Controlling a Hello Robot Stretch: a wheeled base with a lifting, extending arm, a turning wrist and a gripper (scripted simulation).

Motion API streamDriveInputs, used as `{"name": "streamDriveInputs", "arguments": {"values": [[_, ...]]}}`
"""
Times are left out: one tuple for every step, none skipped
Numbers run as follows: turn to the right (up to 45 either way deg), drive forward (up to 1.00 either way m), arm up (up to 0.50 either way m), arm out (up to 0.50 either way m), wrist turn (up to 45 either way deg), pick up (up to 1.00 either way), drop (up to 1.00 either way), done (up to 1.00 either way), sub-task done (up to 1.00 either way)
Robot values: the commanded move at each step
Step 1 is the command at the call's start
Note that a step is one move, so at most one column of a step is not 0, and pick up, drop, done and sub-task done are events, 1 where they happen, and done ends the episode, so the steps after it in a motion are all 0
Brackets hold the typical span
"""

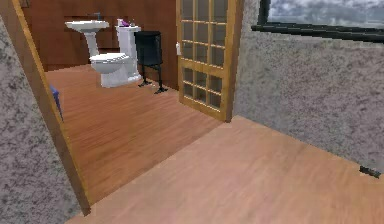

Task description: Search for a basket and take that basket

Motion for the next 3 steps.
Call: {"name": "streamDriveInputs", "arguments": {"values": [[-12.0, 0.0, 0.0, 0.0, 0.0, 0.0, 0.0, 0.0, 0.0], [0.0, 1.0, 0.0, 0.0, 0.0, 0.0, 0.0, 0.0, 0.0], [-9.0, 0.0, 0.0, 0.0, 0.0, 0.0, 0.0, 0.0, 0.0]]}}
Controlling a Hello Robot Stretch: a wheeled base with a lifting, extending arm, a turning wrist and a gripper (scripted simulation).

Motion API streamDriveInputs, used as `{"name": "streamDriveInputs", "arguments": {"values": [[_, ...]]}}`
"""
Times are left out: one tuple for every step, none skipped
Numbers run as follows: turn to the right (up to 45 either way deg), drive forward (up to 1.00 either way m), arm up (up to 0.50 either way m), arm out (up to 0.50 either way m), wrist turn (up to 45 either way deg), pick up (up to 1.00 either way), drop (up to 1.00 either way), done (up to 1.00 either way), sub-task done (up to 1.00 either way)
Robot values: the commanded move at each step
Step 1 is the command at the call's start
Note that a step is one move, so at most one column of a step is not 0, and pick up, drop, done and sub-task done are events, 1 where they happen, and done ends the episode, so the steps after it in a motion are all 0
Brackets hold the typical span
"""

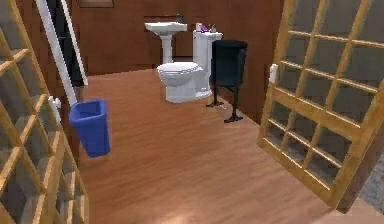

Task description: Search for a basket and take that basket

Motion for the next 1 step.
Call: {"name": "streamDriveInputs", "arguments": {"values": [[0.0, 0.3, 0.0, 0.0, 0.0, 0.0, 0.0, 0.0, 0.0]]}}
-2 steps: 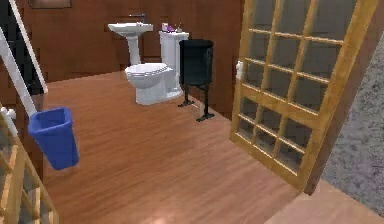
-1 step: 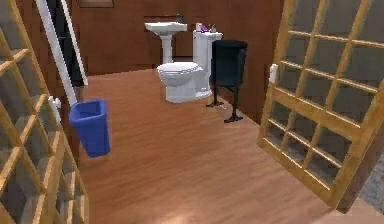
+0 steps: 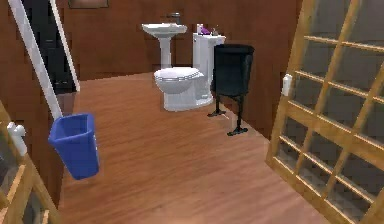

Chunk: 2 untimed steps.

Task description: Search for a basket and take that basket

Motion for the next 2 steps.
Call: {"name": "streamDriveInputs", "arguments": {"values": [[-15.0, 0.0, 0.0, 0.0, 0.0, 0.0, 0.0, 0.0, 0.0], [0.0, 1.0, 0.0, 0.0, 0.0, 0.0, 0.0, 0.0, 0.0]]}}
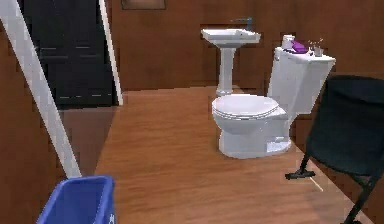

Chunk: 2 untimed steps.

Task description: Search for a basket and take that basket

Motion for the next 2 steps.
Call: {"name": "streamDriveInputs", "arguments": {"values": [[0.0, 1.0, 0.0, 0.0, 0.0, 0.0, 0.0, 0.0, 0.0], [0.0, 0.5, 0.0, 0.0, 0.0, 0.0, 0.0, 0.0, 0.0]]}}
